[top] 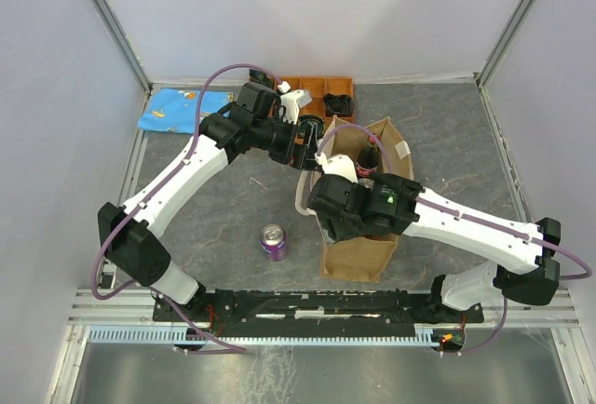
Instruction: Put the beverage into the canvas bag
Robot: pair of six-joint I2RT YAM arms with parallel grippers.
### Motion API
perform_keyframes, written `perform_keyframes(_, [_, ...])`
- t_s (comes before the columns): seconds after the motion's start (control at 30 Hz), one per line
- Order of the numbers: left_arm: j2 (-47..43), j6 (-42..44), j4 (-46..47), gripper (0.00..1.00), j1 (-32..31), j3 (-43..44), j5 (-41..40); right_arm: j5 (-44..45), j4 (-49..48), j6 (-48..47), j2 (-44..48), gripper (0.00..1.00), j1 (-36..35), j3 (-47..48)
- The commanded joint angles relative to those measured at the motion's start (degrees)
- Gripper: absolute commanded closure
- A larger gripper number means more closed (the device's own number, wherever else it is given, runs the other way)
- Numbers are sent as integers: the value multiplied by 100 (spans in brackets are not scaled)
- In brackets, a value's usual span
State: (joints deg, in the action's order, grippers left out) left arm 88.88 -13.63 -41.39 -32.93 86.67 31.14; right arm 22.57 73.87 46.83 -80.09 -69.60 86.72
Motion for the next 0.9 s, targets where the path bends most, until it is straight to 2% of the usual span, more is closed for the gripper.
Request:
perform_keyframes(0.0, [34,-79,215,2,-27,253,35,248,-514,489,89,100,-204,59])
perform_keyframes(0.53, [153,41,122,3,-71,256,-5,-10,-577,896,371,100,-246,-552])
perform_keyframes(0.87, [161,71,105,3,-135,259,-90,-128,-975,824,10,100,-246,-1004])
